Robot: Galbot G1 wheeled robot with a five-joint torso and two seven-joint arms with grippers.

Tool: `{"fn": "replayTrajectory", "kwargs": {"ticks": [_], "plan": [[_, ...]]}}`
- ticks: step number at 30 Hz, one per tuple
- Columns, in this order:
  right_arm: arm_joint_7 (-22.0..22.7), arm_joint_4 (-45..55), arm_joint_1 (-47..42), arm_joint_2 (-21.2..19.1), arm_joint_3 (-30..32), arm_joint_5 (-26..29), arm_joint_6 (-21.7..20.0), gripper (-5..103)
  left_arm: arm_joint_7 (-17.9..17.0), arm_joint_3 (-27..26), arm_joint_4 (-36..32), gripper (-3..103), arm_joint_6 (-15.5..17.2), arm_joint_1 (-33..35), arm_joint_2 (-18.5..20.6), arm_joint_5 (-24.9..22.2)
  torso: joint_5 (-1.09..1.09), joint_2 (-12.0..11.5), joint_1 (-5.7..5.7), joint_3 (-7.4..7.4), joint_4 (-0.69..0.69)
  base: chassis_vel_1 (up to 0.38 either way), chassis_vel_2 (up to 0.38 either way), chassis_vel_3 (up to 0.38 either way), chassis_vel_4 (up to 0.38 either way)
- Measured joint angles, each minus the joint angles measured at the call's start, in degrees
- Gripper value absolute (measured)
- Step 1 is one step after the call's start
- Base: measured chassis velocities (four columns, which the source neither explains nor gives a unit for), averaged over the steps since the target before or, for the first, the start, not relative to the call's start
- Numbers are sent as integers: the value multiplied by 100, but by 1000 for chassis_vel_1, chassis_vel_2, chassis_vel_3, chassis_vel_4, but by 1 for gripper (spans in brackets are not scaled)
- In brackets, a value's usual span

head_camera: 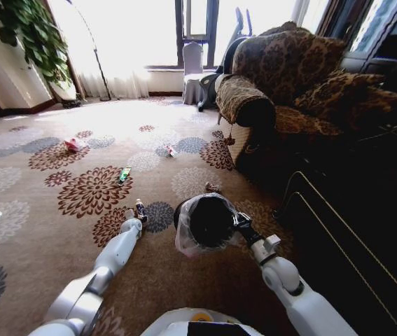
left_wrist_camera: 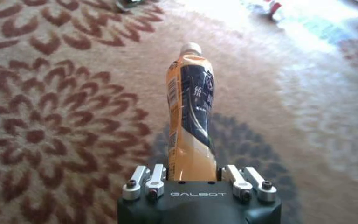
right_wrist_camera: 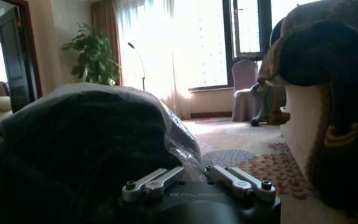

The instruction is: Pick up the trash from the ground and place it into the trash bin.

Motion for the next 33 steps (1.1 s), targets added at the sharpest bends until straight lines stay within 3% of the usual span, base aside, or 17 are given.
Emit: {"fn": "replayTrajectory", "kwargs": {"ticks": [2, 3, 4, 5, 7, 9, 10, 11, 12, 13, 16, 18, 19, 21, 26, 28, 33], "plan": [[5, -68, -21, 70, 311, 19, 9, 0, -111, 17, -830, 41, 124, 215, 129, -473, 0, 0, 0, 0, -1, 0, 0, 0, 0], [12, -159, 21, 100, 488, 51, 20, 0, -227, -29, -1551, 41, 253, 409, 247, -992, -3, 1, 0, -1, -21, 0, 0, 0, 0], [12, -269, 135, 104, 482, 76, 22, 0, -337, -143, -2135, 41, 346, 602, 352, -1387, -6, 1, 0, -1, -22, 0, 0, 0, 0], [12, -269, 135, 104, 482, 76, 22, 0, -337, -143, -2135, 41, 346, 602, 352, -1387, -6, 1, 0, -1, -22, 0, 0, 0, 0], [11, -701, 622, 107, 247, 125, 28, 0, -503, -550, -3569, 41, 560, 1191, 638, -2046, 7, 1, 0, -1, -13, -31, -18, -17, -15], [10, -1050, 995, 152, 48, 131, 52, 0, -462, -825, -4558, 41, 648, 1722, 925, -2280, 3, 1, 0, -1, -6, 0, 0, 0, 0], [10, -1050, 995, 152, 48, 131, 52, 0, -462, -825, -4558, 41, 648, 1722, 925, -2280, 3, 1, 0, -1, -6, 0, 0, 0, 0], [11, -1311, 1223, 215, -82, 132, 86, 0, -434, -1066, -5219, 41, 744, 2131, 1130, -2623, -3, 1, 0, -1, 0, 0, 0, 0, 0], [7, -1582, 1432, 312, -214, 125, 116, 0, -485, -1367, -5942, 41, 916, 2534, 1314, -3323, 0, 0, 0, 0, 4, 0, 0, 0, 0], [7, -1582, 1432, 312, -214, 125, 116, 0, -485, -1367, -5942, 41, 916, 2534, 1314, -3323, 0, 0, 0, 0, 4, 0, 0, 0, 0], [8, -1956, 1766, 519, -498, 26, 200, 0, -870, -1504, -7340, 41, 1202, 2986, 1325, -5245, -1, 1, -1, -1, -4, 38, 21, 8, 3], [8, -1971, 1783, 537, -528, 14, 203, 0, -917, -1452, -7423, 41, 1219, 2986, 1277, -5413, 1, 1, 0, -1, -6, 0, 0, 0, 0], [6, -1996, 1828, 589, -648, -30, 217, 0, -1072, -1222, -7620, 41, 1262, 2966, 1045, -5820, 2, 1, 0, -1, -8, 0, 0, 0, 0], [5, -1999, 1853, 605, -772, -112, 248, 0, -1151, -859, -7663, 40, 1244, 2953, 755, -6042, 0, 1, 0, -1, -8, 0, 0, 0, 0], [6, -1903, 1826, 561, -814, -199, 261, 0, -1123, -313, -7344, 40, 1078, 2991, 444, -5731, 0, 1, 0, 0, -5, 0, 0, 0, 0], [5, -1737, 1758, 453, -834, -199, 261, 0, -1119, 14, -6983, 40, 836, 2968, 154, -5546, 0, 1, 0, -1, -8, 0, 0, 0, 0], [7, -1677, 1724, 374, -823, -206, 260, 0, -1123, 214, -6609, 40, 609, 2832, -65, -5414, 1, 1, 0, 0, -7, 0, 0, 0, 0]]}}
